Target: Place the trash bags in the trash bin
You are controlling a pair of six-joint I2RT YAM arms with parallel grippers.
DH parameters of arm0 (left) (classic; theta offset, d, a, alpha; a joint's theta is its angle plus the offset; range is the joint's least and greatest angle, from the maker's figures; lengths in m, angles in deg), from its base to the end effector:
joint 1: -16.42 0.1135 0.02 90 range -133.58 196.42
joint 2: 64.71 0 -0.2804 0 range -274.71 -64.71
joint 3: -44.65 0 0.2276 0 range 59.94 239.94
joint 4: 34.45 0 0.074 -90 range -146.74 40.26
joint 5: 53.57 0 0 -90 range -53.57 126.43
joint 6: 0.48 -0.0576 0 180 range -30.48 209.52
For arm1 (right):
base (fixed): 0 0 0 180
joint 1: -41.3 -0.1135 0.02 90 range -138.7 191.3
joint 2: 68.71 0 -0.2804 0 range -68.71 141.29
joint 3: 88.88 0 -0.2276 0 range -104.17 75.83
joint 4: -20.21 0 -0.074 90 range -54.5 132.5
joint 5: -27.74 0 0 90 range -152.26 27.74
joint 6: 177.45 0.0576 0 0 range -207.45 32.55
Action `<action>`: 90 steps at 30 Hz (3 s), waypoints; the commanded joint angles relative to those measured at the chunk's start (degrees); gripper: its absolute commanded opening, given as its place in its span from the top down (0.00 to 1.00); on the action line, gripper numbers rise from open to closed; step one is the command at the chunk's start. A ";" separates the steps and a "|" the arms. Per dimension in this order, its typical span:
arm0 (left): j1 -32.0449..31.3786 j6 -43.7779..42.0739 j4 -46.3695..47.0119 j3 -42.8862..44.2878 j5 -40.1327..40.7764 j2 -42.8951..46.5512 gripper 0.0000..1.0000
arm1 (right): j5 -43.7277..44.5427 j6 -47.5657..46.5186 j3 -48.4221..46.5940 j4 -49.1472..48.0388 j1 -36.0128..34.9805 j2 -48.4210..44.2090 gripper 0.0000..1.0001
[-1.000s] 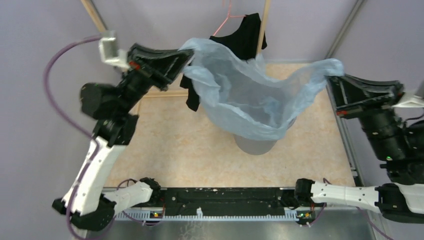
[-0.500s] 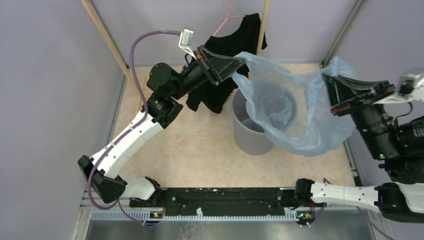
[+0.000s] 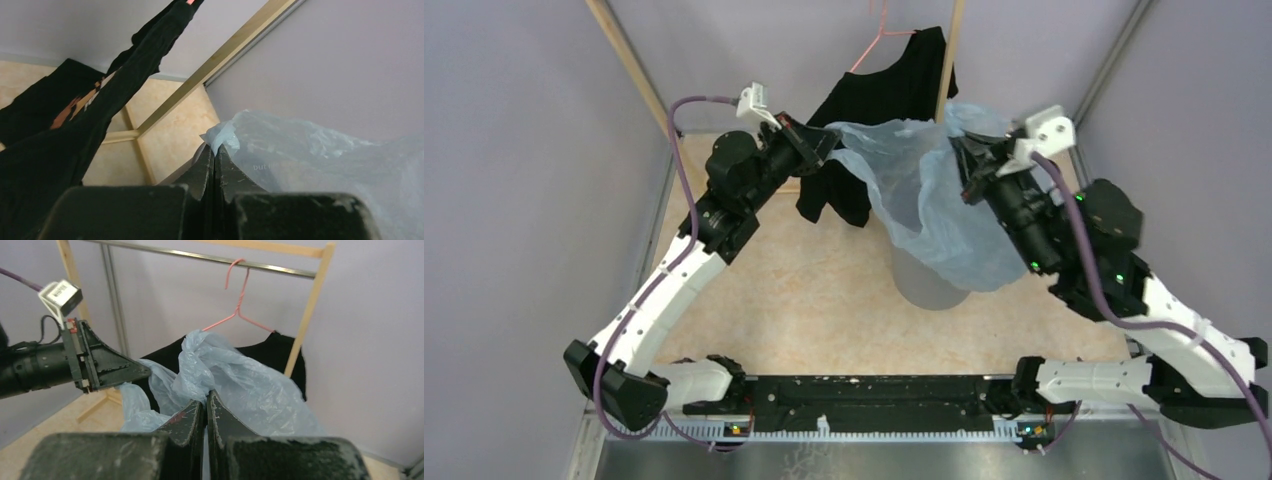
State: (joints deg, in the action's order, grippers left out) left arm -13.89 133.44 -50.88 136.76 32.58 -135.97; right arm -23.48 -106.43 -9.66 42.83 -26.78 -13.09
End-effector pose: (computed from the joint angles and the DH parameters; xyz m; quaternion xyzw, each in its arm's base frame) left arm 0.2343 -0.1415 0.4702 -0.0560 0.6771 -0.4608 0.5711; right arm 0.0827 0.1090 0.5519 -0.1606 0.5699 0.1583 0.7902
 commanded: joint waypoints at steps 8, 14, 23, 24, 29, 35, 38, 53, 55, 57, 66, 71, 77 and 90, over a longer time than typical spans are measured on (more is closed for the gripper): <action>0.33 -9.71 -3.21 -2.54 1.35 7.09 1.00 | -17.86 23.66 8.99 5.06 21.49 -0.94 1.00; 0.38 -14.53 -0.30 -5.67 3.42 8.84 1.00 | -18.70 26.47 0.33 25.23 21.49 1.45 0.54; 3.05 -12.93 4.27 -13.33 -2.49 9.26 1.00 | -15.38 30.90 -6.09 40.17 21.49 -8.94 0.01; 3.40 -12.82 3.85 -13.25 -3.24 8.99 1.00 | -14.54 31.30 -5.36 41.24 21.45 -10.24 0.01; 3.77 -13.05 3.27 -13.95 -3.67 10.26 1.00 | -13.16 32.90 1.63 43.62 21.49 -14.48 0.01; 3.77 -13.43 4.51 -14.72 -5.30 11.55 1.00 | -20.99 33.92 9.21 36.01 21.54 -11.83 0.19; 3.83 -13.42 6.13 -15.45 -7.44 11.90 1.00 | -20.29 33.89 15.20 29.00 21.54 -8.54 0.31; 3.82 -14.08 12.71 -18.50 -13.01 14.77 1.00 | -17.53 42.59 23.92 21.31 25.75 9.25 0.44; 3.84 -13.96 12.58 -18.53 -12.78 14.78 1.00 | -21.03 43.56 25.96 19.46 26.80 9.65 0.44; 3.79 -13.32 12.51 -18.86 -12.40 14.74 1.00 | -25.68 45.11 28.57 16.53 27.91 9.85 0.44; 3.83 -8.41 4.23 -24.70 -8.92 16.75 1.00 | -44.41 53.65 41.05 -6.14 28.36 9.64 0.42; 3.81 -6.76 -7.31 -25.00 -6.55 22.97 1.00 | -49.76 58.69 44.04 -18.53 26.97 12.77 0.42; 3.79 -6.39 -17.17 -24.43 -4.46 29.70 1.00 | -49.52 61.10 38.26 -25.22 20.39 21.23 0.41; 3.79 -11.05 -19.94 -20.98 -7.62 32.90 1.00 | -37.49 48.77 23.79 8.63 17.38 15.32 0.21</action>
State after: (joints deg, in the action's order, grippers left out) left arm -10.24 125.27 -73.35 113.50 28.53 -102.97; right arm -67.98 -50.87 19.82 37.35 -9.18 10.38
